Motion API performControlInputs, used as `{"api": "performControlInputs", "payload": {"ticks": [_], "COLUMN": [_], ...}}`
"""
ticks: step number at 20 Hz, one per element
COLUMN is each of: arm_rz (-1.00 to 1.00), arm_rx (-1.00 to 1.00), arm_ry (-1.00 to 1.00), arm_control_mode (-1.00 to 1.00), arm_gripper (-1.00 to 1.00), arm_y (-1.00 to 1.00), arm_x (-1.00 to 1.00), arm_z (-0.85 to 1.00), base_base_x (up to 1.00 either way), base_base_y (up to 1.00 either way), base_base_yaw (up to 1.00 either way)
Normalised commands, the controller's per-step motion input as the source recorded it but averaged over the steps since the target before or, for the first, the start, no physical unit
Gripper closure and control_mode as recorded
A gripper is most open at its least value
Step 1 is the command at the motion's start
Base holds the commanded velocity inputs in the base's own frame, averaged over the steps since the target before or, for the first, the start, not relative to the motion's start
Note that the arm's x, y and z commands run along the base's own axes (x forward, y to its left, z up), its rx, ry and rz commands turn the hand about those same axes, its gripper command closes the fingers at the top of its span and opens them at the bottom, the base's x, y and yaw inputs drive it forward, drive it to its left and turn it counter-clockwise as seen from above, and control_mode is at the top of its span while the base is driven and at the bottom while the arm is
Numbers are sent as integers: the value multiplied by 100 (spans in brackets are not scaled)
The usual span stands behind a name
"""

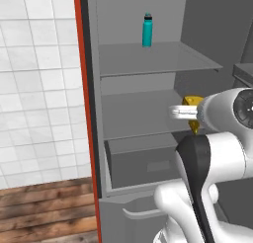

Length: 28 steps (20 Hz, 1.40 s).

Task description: Pick the cheese from the fridge and the cheese grater from the cabinet and place them next to the salad bowl.

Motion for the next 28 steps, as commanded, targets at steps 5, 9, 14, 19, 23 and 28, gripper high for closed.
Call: {"api": "performControlInputs", "payload": {"ticks": [5, 9, 14, 19, 23, 28], "arm_rz": [0, 0, 0, 0, 0, 0], "arm_rx": [0, 0, 0, 0, 0, 0], "arm_ry": [0, 0, 0, 0, 0, 0], "arm_control_mode": [100, 100, 100, 100, 100, 100], "arm_gripper": [100, 100, 100, 100, 100, 100], "arm_y": [0, 0, 0, 0, 0, 0], "arm_x": [0, 0, 0, 0, 0, 0], "arm_z": [0, 0, 0, 0, 0, 0], "base_base_x": [-38, -48, -53, -58, -62, -88], "base_base_y": [38, 35, 37, 44, 41, 35], "base_base_yaw": [0, -3, -9, -17, -17, -15]}}
